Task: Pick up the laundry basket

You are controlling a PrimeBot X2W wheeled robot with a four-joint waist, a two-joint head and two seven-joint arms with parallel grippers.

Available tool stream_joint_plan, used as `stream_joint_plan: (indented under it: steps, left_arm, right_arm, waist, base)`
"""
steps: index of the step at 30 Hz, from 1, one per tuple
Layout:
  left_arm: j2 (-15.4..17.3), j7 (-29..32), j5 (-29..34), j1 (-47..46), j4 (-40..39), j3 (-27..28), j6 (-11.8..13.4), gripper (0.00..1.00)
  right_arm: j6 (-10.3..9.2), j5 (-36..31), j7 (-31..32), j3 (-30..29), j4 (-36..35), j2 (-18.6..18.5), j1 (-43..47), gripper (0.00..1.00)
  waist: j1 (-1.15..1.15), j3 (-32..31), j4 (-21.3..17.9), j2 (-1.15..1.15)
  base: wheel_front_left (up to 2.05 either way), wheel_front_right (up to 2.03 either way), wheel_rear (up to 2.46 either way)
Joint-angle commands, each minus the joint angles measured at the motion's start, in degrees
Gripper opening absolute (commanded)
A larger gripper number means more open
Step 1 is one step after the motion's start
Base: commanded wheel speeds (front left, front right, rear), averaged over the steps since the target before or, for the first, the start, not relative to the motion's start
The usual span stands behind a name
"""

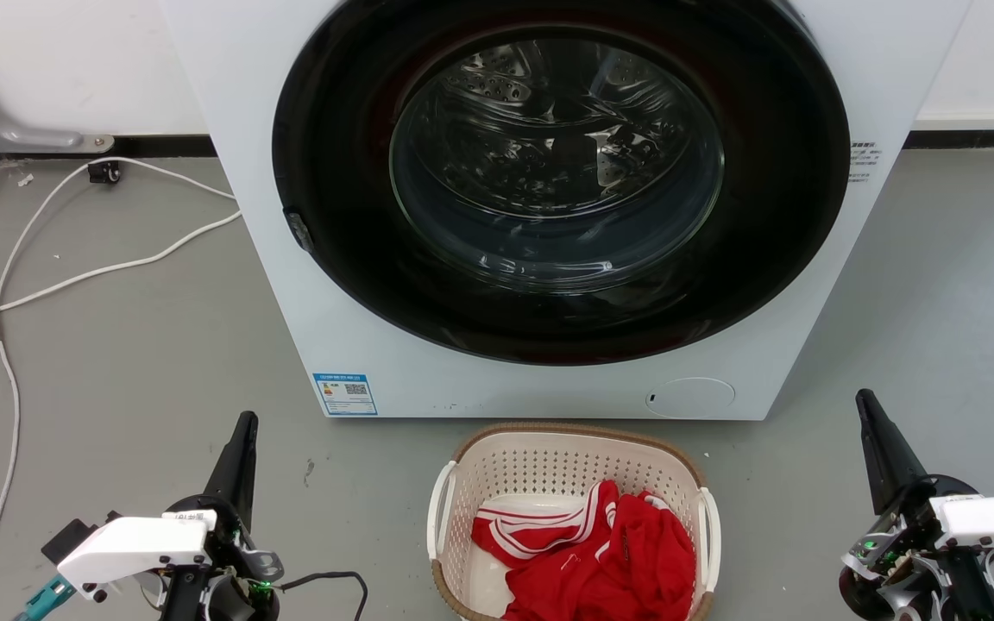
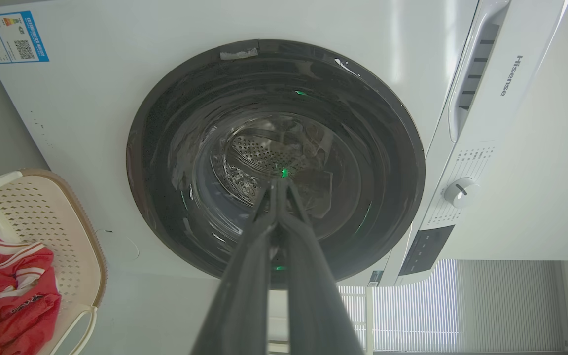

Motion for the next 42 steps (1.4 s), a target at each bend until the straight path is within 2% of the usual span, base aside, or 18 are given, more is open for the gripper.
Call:
stream_joint_plan:
  steps: [1,42]
  left_arm:
    - [-0.1,0.2,0.3,-0.5,0.1,0.2,-0.2,0.00]
    - [-0.5,0.7,0.8,-0.6,0.1,0.8,-0.2,0.00]
  right_arm:
    - [0.00,-0.2,0.0,-0.1,0.1,0.2,-0.7,0.00]
    - [0.00,-0.5,0.3,-0.3,0.1,0.4,-0.8,0.00]
  waist:
    - [0.00,0.0,0.0,0.00]
    - [0.00,0.0,0.0,0.00]
  base:
    - [0.00,0.00,0.00]
    - [0.00,0.00,0.00]
